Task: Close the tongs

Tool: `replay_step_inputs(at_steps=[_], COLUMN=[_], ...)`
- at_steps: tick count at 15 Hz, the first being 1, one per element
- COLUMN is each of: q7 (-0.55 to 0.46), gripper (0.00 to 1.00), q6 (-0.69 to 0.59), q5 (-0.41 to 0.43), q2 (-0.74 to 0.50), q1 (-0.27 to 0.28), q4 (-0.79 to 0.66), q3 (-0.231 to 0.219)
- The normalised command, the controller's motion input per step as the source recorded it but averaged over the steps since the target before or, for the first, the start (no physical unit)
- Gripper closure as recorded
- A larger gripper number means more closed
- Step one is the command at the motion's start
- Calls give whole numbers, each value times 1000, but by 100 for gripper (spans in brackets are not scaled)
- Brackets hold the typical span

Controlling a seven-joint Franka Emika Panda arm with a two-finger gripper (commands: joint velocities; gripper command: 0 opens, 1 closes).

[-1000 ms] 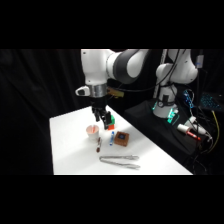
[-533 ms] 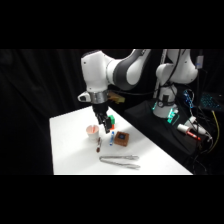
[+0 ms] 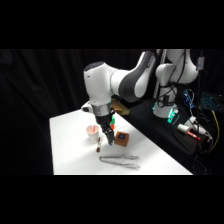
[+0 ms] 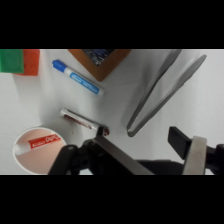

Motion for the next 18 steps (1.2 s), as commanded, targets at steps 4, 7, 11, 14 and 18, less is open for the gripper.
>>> replay_step_inputs(at_steps=[4,7,11,14,18], q7=[375,426,407,326,224], gripper=[0,0,0,0,0], q6=[152,199,228,188,172], q5=[-47,-32,-25,-19,-13], q2=[245,233,193,166,160], q1=[117,142,176,181,153], q4=[229,196,148,115,67], q3=[-32,-99,-149,-150,-106])
